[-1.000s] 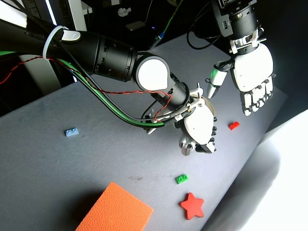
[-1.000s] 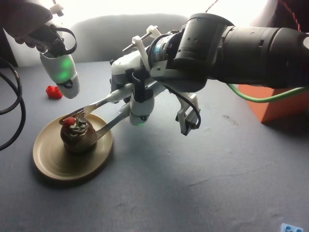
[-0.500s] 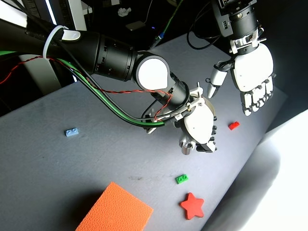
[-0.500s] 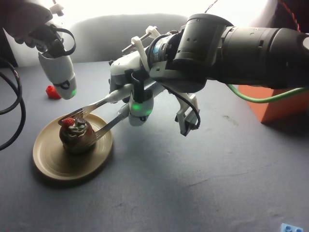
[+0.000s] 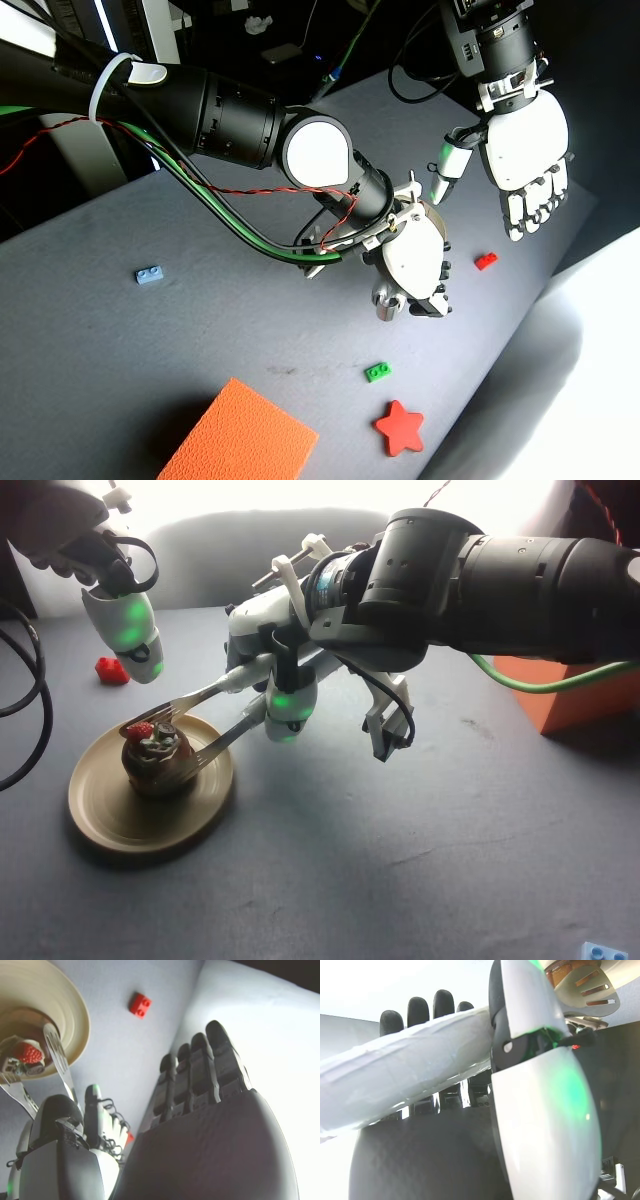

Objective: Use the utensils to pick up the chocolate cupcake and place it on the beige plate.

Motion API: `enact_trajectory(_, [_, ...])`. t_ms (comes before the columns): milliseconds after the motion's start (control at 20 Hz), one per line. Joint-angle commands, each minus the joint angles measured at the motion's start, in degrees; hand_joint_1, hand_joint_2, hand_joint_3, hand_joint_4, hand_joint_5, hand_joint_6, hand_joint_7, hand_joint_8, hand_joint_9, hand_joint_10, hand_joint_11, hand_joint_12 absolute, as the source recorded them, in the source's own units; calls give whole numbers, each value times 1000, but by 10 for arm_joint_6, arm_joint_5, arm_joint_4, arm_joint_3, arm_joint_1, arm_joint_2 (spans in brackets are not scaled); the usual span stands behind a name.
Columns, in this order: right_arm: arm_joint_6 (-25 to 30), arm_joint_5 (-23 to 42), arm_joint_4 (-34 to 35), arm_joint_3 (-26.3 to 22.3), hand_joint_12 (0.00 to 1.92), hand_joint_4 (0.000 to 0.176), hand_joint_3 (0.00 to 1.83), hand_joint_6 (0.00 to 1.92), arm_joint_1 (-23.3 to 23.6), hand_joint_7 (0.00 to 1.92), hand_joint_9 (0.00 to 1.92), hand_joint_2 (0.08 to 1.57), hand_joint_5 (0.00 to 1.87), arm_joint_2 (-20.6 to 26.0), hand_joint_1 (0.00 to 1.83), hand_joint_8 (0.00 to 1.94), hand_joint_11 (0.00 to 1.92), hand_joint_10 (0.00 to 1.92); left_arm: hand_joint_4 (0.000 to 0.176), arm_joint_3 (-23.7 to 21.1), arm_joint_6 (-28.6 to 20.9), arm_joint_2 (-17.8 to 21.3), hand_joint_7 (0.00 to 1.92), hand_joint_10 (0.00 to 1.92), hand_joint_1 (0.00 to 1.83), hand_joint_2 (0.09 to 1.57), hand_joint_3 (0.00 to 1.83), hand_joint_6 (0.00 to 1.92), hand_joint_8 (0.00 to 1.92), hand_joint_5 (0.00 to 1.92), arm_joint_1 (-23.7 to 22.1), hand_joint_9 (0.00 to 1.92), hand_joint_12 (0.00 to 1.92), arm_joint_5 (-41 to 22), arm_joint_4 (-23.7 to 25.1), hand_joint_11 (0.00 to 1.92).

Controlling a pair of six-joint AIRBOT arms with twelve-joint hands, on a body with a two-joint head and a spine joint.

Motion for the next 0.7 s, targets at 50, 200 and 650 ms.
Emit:
enact_trajectory(50, [2, 47, -10, -3, 1506, 0, 0, 10, 11, 524, 303, 1088, 629, 4, 1009, 452, 95, 1023, 0, 3, 4, 3, 119, 0, 417, 1022, 0, 3, 1, 153, -6, 123, 409, -8, 44, 0])
enact_trajectory(200, [2, 45, -10, -3, 1494, 0, 0, 0, 11, 490, 281, 1083, 581, 4, 1011, 443, 73, 1007, 0, 3, 4, 3, 124, 3, 417, 1017, 0, 3, 1, 155, -6, 122, 427, -8, 43, 0])
enact_trajectory(650, [2, 45, -10, -3, 1486, 0, 3, 10, 10, 472, 265, 1099, 561, 7, 959, 435, 45, 989, 0, 3, 2, 2, 122, 4, 401, 1013, 0, 3, 2, 159, -6, 129, 453, -8, 43, 0])
